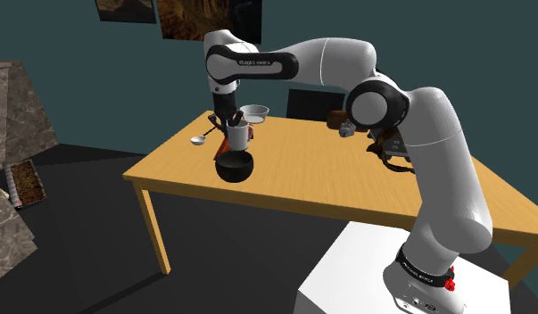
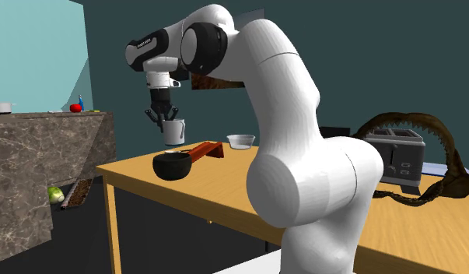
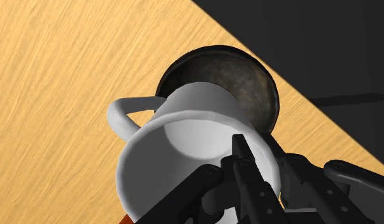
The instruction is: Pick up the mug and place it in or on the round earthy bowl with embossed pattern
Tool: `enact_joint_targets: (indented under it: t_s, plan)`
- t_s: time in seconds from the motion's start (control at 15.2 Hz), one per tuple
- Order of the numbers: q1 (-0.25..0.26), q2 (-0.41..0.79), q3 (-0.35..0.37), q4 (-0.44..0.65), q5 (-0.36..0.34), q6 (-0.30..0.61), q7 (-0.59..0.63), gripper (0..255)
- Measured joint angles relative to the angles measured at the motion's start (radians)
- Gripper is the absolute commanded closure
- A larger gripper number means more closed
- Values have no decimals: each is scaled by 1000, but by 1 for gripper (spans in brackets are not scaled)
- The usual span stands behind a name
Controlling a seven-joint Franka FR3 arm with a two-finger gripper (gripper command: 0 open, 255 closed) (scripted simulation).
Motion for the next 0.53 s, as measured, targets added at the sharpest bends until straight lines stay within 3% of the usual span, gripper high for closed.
enact_joint_targets:
  t_s: [0.53]
  plan:
    - [-4, -25, 1, -146, 0, 121, 9, 255]
